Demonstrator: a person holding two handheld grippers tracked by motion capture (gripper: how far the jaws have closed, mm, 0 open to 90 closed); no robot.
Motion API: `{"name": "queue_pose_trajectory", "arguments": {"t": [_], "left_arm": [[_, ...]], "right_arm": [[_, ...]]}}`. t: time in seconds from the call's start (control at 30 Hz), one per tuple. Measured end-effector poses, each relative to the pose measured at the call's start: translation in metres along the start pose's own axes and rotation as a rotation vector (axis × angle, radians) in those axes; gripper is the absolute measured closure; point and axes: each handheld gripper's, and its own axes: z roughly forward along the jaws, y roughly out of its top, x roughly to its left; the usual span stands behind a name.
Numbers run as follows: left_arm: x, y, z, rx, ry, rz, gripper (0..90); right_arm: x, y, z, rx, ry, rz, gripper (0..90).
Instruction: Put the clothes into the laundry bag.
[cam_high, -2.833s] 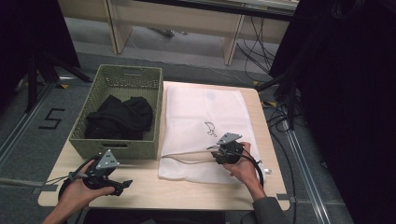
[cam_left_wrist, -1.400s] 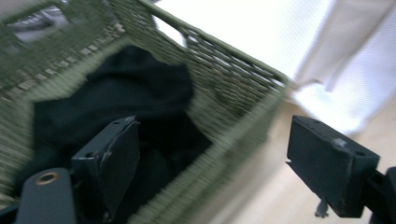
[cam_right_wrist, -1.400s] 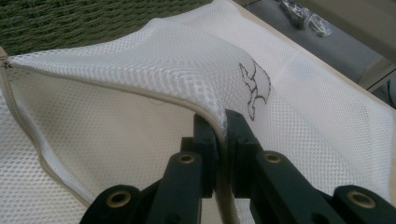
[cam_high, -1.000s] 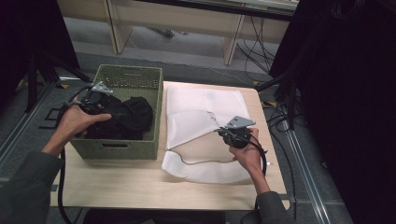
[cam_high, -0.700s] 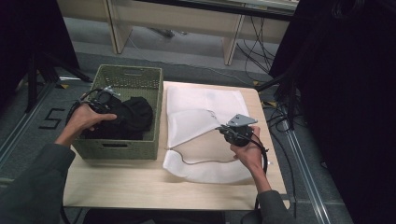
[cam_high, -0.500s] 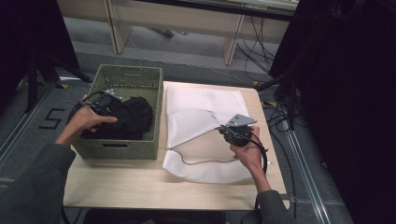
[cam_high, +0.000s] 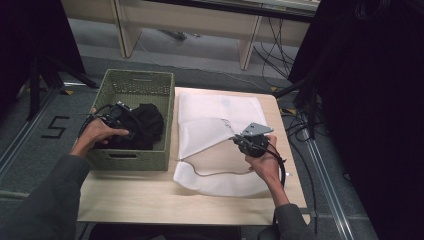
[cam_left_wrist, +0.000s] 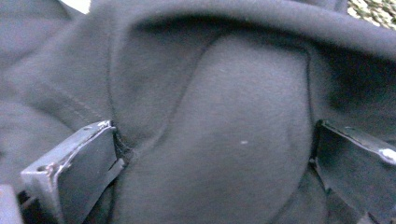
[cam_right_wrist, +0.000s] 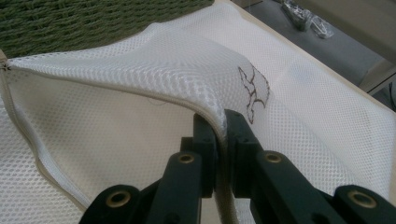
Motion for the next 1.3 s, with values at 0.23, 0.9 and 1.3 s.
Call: {"name": "queue_pose_trajectory", "arguments": {"t": [0.23,0.9,1.3], "left_arm": [[0.007,-0.003,0.003,0.028,0.103,0.018,0.0],[0.001,-0.002,0.011,0.060,0.118,0.060,0.0],[-0.006,0.005,0.017,0.087,0.166,0.005,4.7]], "right_arm": [[0.000,0.000,0.001,-0.014,-0.007,-0.012,84.3],[0.002,0.000,0.002,-0.007,0.003,-0.010,83.4],[0.004,0.000,0.003,-0.005,0.007,-0.003,83.2]]}}
